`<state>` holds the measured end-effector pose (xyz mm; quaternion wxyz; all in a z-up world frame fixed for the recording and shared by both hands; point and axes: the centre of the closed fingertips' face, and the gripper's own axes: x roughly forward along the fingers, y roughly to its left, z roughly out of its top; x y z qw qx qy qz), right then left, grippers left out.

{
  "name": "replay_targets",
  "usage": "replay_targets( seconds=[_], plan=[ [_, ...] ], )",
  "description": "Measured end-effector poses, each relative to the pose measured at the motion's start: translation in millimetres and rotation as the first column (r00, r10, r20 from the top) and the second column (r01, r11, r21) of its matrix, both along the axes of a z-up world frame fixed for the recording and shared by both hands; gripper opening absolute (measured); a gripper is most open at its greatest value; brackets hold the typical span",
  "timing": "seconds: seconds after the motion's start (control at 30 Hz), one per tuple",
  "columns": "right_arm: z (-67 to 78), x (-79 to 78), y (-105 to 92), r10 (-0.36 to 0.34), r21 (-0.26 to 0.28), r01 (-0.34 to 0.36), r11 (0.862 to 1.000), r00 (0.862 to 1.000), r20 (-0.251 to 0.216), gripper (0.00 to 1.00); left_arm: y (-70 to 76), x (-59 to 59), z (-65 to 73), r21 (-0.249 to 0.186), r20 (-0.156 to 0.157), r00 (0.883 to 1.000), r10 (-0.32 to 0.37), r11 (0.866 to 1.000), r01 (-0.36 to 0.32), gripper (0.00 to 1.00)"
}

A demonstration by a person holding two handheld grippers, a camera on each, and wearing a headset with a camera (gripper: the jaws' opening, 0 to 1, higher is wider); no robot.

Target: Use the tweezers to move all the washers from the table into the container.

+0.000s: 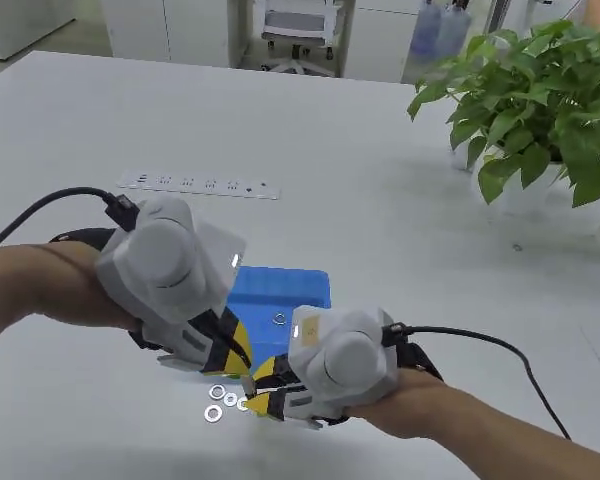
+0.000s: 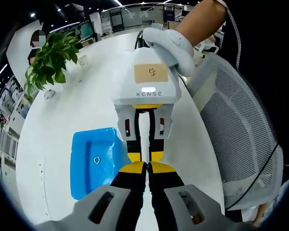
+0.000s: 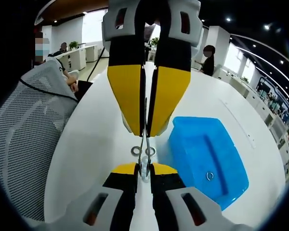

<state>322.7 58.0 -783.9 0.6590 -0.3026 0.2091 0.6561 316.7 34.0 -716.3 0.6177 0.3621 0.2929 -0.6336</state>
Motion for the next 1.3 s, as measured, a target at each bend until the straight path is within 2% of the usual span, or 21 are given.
replay_targets(
  seconds=[0.17, 0.37, 0.57, 0.6, 0.63, 0.93, 1.3],
  plan=[
    [-4.4, -0.7, -0.6, 0.001, -0.003, -0.001, 1.000, 1.000, -0.004, 0.11, -1.4, -1.2, -3.0, -0.003, -0.005, 1.000, -0.005, 1.000, 0.005, 0.06],
    [-4.9, 1.8, -1.6, -0.005, -0.001, 0.005, 1.000, 1.000, -0.006, 0.11, -2.3, 2.0, -2.5, -0.010, -0.002, 1.000, -0.001, 1.000, 0.001, 0.06],
    [-6.2, 3.5, -2.5, -0.019, 0.003, 0.019, 1.000, 1.000, -0.016, 0.12, -3.8, 6.1, -2.4, -0.019, -0.015, 1.000, 0.005, 1.000, -0.005, 0.06],
    [-6.6, 3.6, -3.3, -0.021, -0.001, 0.021, 1.000, 1.000, -0.016, 0.12, -3.3, 7.0, -4.2, -0.010, -0.013, 1.000, 0.005, 1.000, -0.005, 0.06],
    [-6.2, 3.2, -3.7, -0.018, -0.001, 0.018, 1.000, 1.000, -0.014, 0.12, -2.8, 8.0, -4.5, -0.004, -0.004, 1.000, -0.002, 1.000, 0.002, 0.06],
    [2.6, 3.9, -3.2, -0.039, 0.032, 0.040, 0.999, 0.999, -0.029, 0.13, -7.4, 9.0, -3.2, -0.012, -0.009, 1.000, -0.011, 1.000, 0.011, 0.06],
    [1.4, 4.3, -3.7, -0.068, 0.028, 0.069, 0.997, 0.997, -0.042, 0.10, -10.5, 9.6, -3.3, -0.017, -0.015, 1.000, -0.010, 1.000, 0.010, 0.06]
  ],
)
